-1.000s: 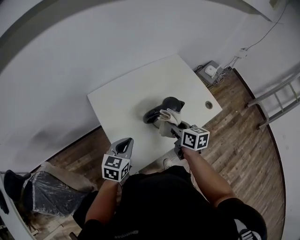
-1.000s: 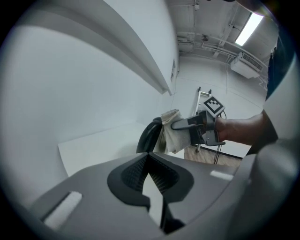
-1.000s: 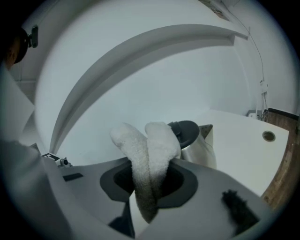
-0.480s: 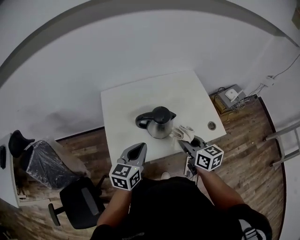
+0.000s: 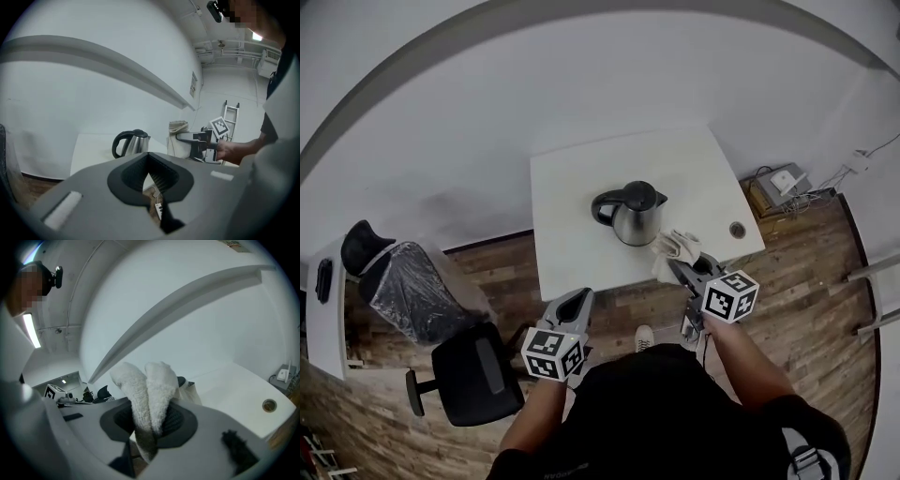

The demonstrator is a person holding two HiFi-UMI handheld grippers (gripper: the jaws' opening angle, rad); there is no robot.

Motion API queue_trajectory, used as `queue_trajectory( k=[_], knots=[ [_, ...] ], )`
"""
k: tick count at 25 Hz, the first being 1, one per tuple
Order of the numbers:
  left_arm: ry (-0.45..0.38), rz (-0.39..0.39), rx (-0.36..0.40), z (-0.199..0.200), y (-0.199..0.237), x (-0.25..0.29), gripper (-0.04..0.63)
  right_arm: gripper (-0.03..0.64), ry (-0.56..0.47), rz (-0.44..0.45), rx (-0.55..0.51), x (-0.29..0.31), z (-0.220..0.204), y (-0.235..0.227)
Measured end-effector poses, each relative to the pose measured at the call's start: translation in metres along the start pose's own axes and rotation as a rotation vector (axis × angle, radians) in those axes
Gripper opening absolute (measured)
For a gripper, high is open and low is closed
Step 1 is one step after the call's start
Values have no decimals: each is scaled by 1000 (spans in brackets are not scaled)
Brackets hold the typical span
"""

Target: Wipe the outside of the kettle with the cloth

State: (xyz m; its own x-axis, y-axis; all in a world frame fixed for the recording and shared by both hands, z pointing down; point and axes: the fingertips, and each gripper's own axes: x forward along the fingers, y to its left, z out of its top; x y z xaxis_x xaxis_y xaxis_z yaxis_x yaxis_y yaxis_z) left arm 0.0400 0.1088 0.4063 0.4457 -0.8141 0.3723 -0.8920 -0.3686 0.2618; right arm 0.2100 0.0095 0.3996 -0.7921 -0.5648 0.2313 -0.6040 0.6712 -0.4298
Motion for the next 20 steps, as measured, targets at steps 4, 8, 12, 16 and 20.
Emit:
queue_trajectory(
  k=[4,8,12,16,20],
  knots=[
    [15,-22,-38,-31,7,-29,6,92,-3,-59,45,-28,-23,21],
    [20,-57,-67,-56,2,-38,6,92,12,-147,78,-81,-53,32],
    [11,-115,-39,-59,-17,-37,6,92,36,-189,48,-110,-73,50],
    [5,-128,-21,-57,-31,-45,6,92,4,-114,9,-97,-57,78],
    [-40,-79,-30,-52,-38,-43,6,92,33,-33,-153,-96,-36,92]
  ],
)
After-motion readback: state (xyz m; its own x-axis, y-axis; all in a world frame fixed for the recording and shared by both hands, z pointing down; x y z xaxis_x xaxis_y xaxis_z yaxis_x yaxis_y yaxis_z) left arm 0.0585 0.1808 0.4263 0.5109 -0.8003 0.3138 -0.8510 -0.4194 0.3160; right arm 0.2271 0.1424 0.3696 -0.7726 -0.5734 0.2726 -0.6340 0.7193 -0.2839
